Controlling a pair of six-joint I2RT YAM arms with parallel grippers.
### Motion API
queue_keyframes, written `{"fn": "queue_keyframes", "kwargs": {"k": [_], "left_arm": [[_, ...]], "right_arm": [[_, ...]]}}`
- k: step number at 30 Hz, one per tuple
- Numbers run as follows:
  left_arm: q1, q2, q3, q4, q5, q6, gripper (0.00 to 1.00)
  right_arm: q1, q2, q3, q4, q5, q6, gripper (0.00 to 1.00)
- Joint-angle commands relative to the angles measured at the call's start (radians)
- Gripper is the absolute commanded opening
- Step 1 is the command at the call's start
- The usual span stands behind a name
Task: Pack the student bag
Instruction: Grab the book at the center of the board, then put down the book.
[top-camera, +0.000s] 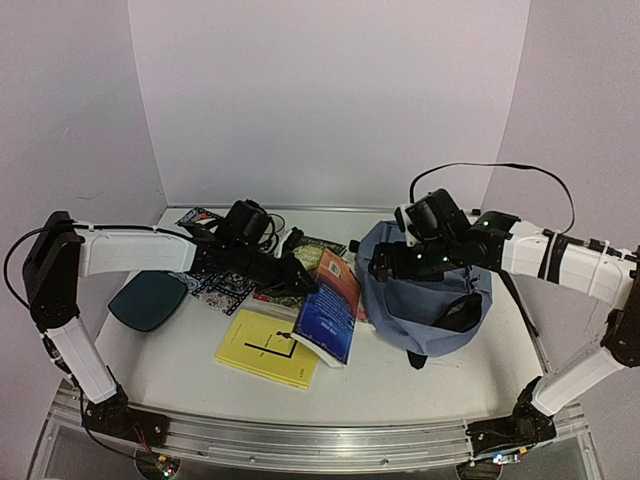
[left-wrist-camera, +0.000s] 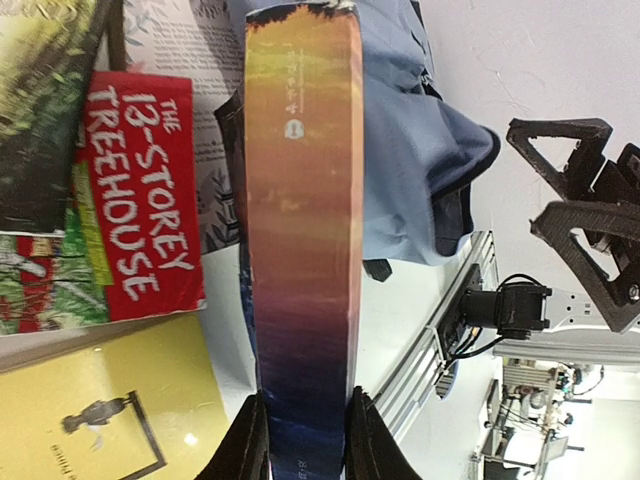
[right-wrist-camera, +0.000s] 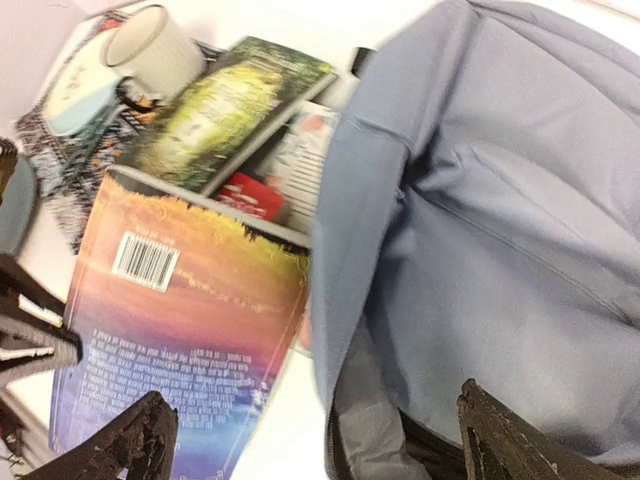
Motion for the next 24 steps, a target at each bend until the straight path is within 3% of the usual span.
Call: {"fn": "queue_keyframes", "kwargs": {"k": [1,13,17,24], "left_arm": [[0.029,-0.121,0.077,0.05,0.004,0.106,0.0],[0.038,-0.156,0.157,-0.146,-0.084,0.338,0.0],[0.045,-0.134,0.133,-0.15,-0.119,0.275,0.0],[0.062,-0.095,0.071,-0.145,-0.25,0.179,0.0]], "right_arm": [[0.001,0.009,0.052,-0.012,-0.125,-0.039,0.98],[-0.035,0.138,0.117,0.033,-0.365,-0.265,0.98],[-0.055,0.171,0.106,0.065,-0.419,-0.156,0.98],[0.012,0.172,-0.055,0.326,-0.45,0.104,0.98]]}}
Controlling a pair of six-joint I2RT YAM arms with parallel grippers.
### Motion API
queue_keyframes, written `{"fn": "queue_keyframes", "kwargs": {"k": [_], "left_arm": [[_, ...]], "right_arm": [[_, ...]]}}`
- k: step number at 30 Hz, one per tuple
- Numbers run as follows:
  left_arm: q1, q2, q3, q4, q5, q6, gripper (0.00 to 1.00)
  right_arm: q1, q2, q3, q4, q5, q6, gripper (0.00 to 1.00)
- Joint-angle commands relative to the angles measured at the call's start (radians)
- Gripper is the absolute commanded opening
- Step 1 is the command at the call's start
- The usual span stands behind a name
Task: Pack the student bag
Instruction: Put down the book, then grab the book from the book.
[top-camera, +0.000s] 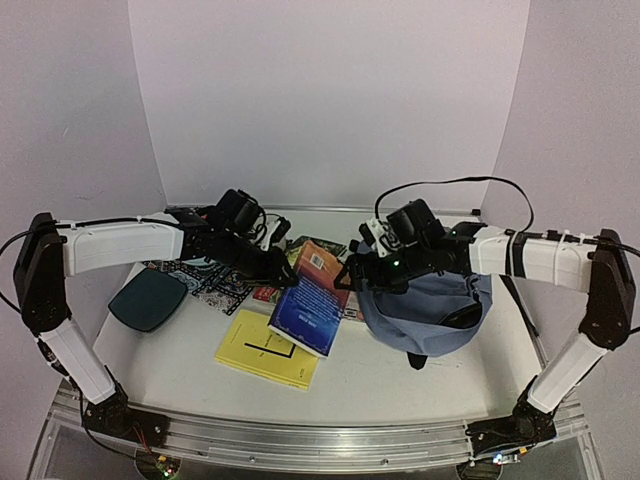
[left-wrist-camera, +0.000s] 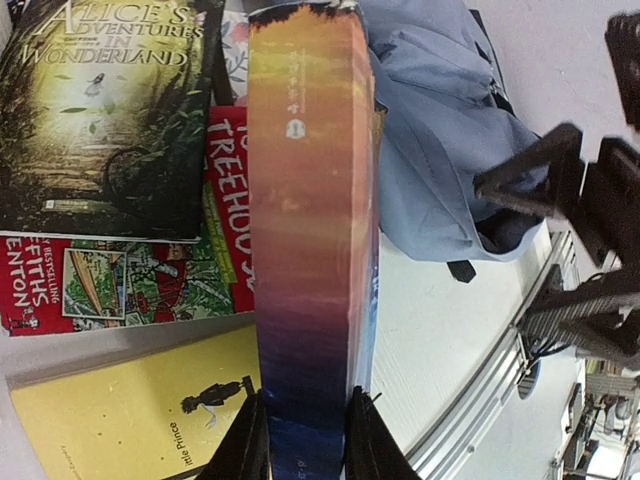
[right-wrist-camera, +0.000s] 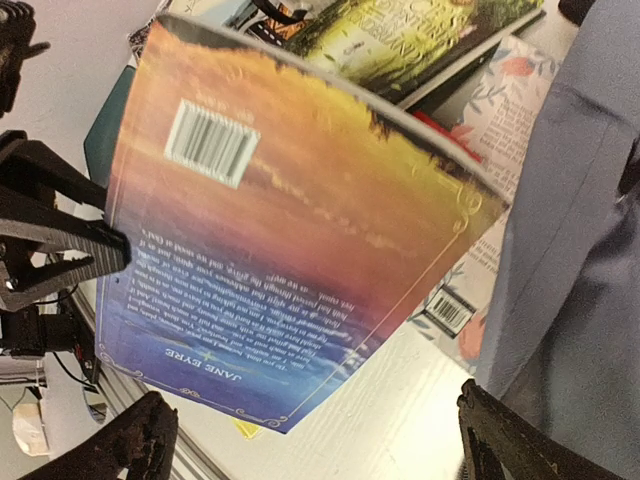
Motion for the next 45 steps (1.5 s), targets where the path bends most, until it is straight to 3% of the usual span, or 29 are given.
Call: {"fn": "queue_keyframes", "kwargs": {"k": [1,10,13,16,21,28,38,45], "left_arm": [[0.023,-0.017,0.001,0.096,-0.082,-0.058,0.0],[0.037,0.056,-0.088,0.147,-0.091,-0.121,0.0],[0.043,0.067,-0.113,0.169,-0.091,-0.141,0.04],[0.049,0.069,-0.145,0.187,-0.079,-0.155,0.13],[0.083,0.057,-0.223,0.237,-0.012,-0.18,0.42],[0.123,0.073,-0.299,0.299,0.087,-0.192,0.59],[0.124,0.177,-0.284,0.422,0.268,-0.199,0.66],[0.111,0.228,-0.26,0.513,0.397,-0.22,0.63]], "right_arm": [[0.065,0.012,-0.075,0.148,-0.01,0.168,0.98],[0.104,0.136,-0.073,0.225,0.071,0.263,0.96],[0.107,0.184,-0.059,0.229,0.092,0.272,0.94],[0.107,0.22,-0.046,0.232,0.096,0.276,0.92],[0.106,0.265,-0.031,0.235,0.09,0.285,0.9],[0.107,0.277,-0.025,0.236,0.084,0.284,0.9],[0.107,0.304,0.002,0.24,0.062,0.287,0.89],[0.107,0.318,0.012,0.269,0.035,0.296,0.89]]}}
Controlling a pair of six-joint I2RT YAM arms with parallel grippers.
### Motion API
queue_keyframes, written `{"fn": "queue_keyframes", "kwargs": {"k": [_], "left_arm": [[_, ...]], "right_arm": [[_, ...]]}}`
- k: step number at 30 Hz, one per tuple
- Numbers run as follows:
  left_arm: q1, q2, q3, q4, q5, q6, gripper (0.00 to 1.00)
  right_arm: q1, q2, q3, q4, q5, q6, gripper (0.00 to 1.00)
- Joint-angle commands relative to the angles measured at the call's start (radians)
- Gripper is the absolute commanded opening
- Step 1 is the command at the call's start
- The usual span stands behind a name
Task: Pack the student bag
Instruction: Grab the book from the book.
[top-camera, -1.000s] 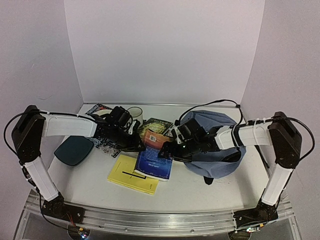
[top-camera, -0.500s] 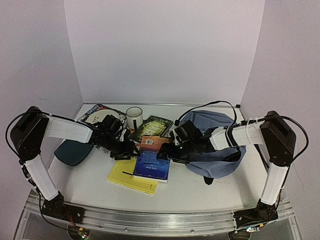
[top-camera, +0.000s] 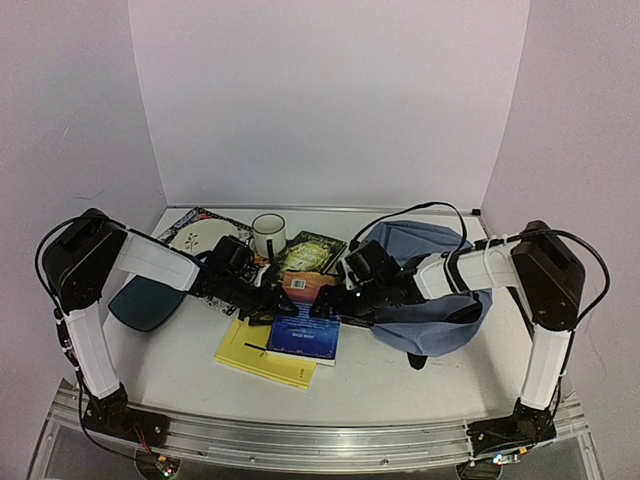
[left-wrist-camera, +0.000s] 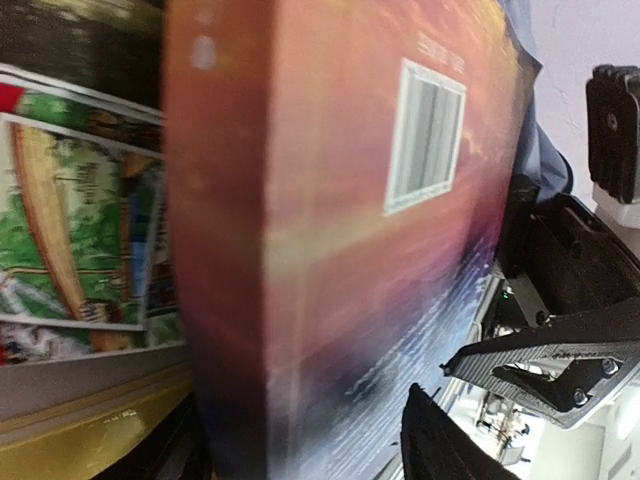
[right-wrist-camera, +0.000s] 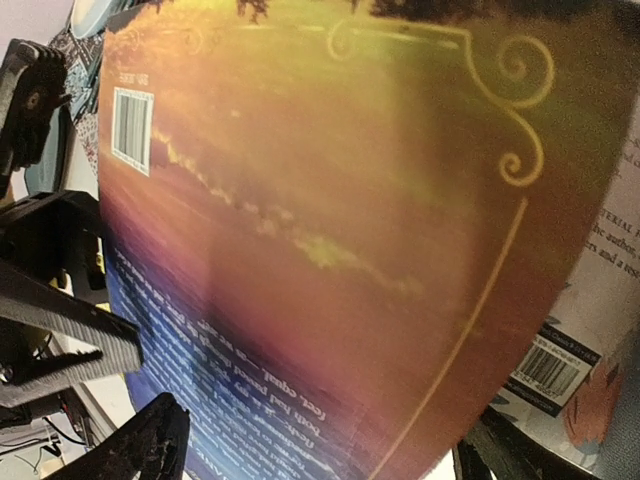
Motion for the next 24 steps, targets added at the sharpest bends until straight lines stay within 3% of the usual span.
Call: {"fn": "queue_keyframes", "kwargs": {"k": [1,4,7,11,16,24], "left_arm": [[-0.013,0.022,0.035,0.071,0.106,-0.017,0.61],[-0.013,-0.001,0.037,0.092,0.13,-0.031,0.48],[-0.011,-0.054,0.036,0.106,0.135,-0.049,0.24],[-0.011,-0.143,0.043,0.108,0.134,-0.064,0.02],[-0.011,-0.235,0.074,0.108,0.155,-0.027,0.0],[-0.002,-0.347,0.173,0.041,0.184,0.094,0.0]], "right_arm": [[0.004,0.016,0.042,0.013,-0.027,0.012,0.89],[0.003,0.01,0.044,0.019,-0.03,0.014,0.89],[0.002,-0.018,0.032,0.021,-0.019,0.008,0.9],[0.001,-0.096,0.006,0.019,-0.009,-0.012,0.92],[-0.01,-0.2,-0.03,0.021,-0.036,-0.053,0.98],[-0.1,-0.358,-0.064,0.023,-0.151,-0.127,0.98]]}}
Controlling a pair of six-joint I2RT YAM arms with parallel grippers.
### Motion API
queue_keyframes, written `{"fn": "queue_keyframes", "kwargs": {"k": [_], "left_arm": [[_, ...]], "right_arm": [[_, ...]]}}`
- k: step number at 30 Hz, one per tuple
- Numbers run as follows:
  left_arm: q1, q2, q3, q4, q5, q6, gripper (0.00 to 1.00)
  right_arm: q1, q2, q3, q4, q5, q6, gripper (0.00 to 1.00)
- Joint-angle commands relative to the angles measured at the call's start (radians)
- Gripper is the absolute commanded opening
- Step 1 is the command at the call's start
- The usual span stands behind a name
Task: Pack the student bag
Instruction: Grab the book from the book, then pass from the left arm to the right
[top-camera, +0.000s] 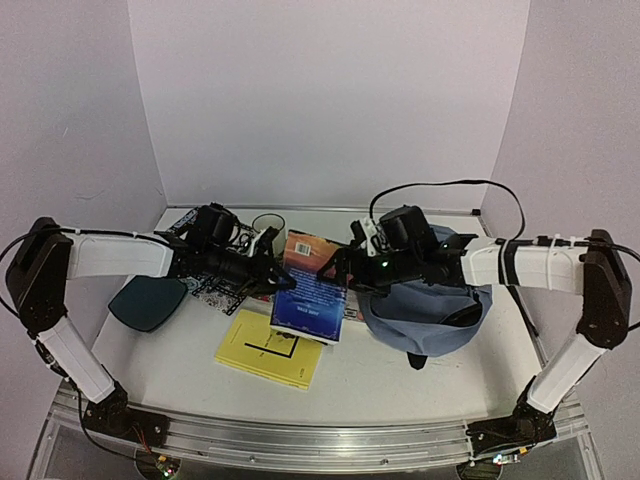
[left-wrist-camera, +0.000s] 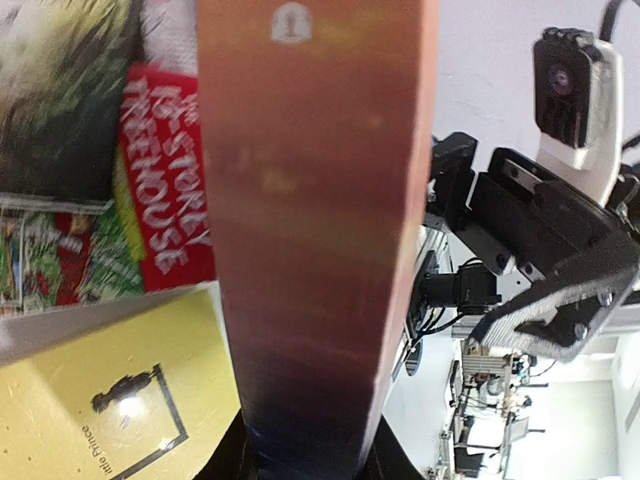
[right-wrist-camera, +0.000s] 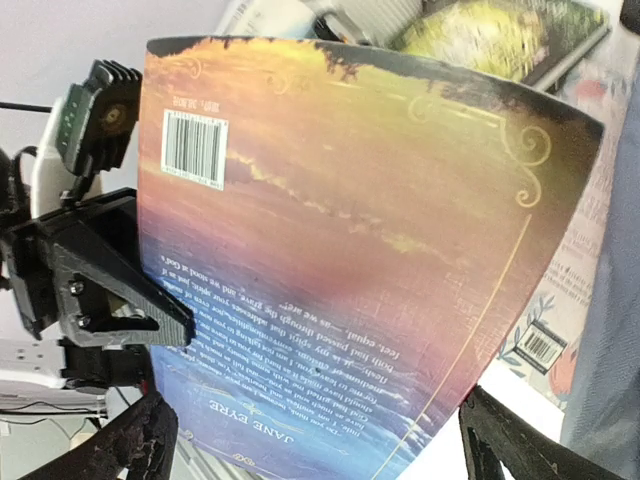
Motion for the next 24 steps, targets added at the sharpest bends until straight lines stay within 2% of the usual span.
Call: {"fn": "queue_keyframes", "kwargs": {"k": [1,12,24], "left_arm": [[0.004,-0.13,0.161,0.084,0.098,0.108,0.0],[0.004,-0.161,0.293,0.077,0.241,0.13,0.0],[0.004,-0.222,0.359,0.077,0.366,0.215,0.0]], "right_arm": [[-0.077,-0.117,-0.024,0.018,-0.094,-0.058,0.98],[-0.142,-0.162,0.01,0.094,-0.262,-0.079,0.98],[-0.157,-0.119,0.058,0.342,-0.487,0.012,0.98]]}}
